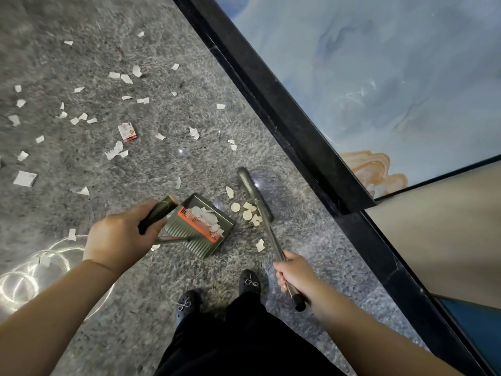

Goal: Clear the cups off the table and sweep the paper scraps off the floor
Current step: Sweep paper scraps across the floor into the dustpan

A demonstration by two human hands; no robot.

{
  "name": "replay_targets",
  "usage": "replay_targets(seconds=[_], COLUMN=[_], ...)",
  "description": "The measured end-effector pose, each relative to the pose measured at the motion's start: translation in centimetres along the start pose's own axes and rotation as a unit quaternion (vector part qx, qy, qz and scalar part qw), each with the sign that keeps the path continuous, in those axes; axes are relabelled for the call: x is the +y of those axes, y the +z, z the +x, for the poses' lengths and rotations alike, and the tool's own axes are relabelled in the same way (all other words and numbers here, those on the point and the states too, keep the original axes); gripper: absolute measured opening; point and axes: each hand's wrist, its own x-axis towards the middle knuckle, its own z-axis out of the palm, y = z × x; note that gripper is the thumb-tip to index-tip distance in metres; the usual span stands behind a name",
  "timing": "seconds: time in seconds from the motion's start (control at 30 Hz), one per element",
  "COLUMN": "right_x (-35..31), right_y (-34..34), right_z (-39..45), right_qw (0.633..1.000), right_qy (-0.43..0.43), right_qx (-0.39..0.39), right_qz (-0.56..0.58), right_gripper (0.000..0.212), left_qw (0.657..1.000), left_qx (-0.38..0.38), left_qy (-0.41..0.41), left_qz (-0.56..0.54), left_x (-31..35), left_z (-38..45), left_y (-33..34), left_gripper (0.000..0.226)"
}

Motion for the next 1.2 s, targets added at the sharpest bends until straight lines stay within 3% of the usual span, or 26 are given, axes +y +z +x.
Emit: replay_targets(seconds=[0.13, 0.37, 0.43, 0.53, 0.67, 0.8, 1.03, 1.2], right_x=[-0.4, 0.4, 0.9, 1.8, 2.9, 2.2, -1.3, -3.8], right_y=[-0.6, -2.1, -1.2, 2.3, 7.6, 13.4, 22.1, 26.7], right_z=[-0.2, 0.6, 0.4, -0.3, -0.9, -1.3, -0.7, -0.7], right_qw=[0.999, 0.997, 0.994, 0.992, 0.987, 0.984, 0.983, 0.986], right_qy=[-0.007, 0.021, 0.042, 0.056, 0.095, 0.077, 0.051, 0.036], right_qx=[0.024, 0.046, 0.037, 0.032, 0.013, -0.009, -0.054, -0.097], right_qz=[0.028, 0.063, 0.096, 0.104, 0.128, 0.16, 0.169, 0.13], right_gripper=[0.023, 0.004, 0.01, 0.023, 0.018, 0.022, 0.024, 0.021], left_qw=[1.0, 0.999, 1.0, 1.0, 1.0, 0.999, 0.994, 0.986], left_qx=[-0.01, 0.004, 0.007, 0.017, 0.012, 0.025, 0.098, 0.127], left_qy=[0.003, 0.035, 0.025, 0.007, -0.023, -0.03, -0.044, -0.099], left_qz=[-0.008, -0.005, -0.003, 0.001, -0.003, -0.011, -0.034, -0.038], left_x=[-0.8, -3.2, -3.8, -5.5, -7.7, -11.3, -17.1, -20.5], left_z=[-0.5, -2.0, -2.3, -2.8, -3.6, -5.0, -7.9, -9.2], left_y=[-0.5, -1.6, -2.1, -3.1, -4.9, -6.8, -9.2, -9.9], left_gripper=[0.037, 0.04, 0.038, 0.04, 0.036, 0.036, 0.058, 0.044])
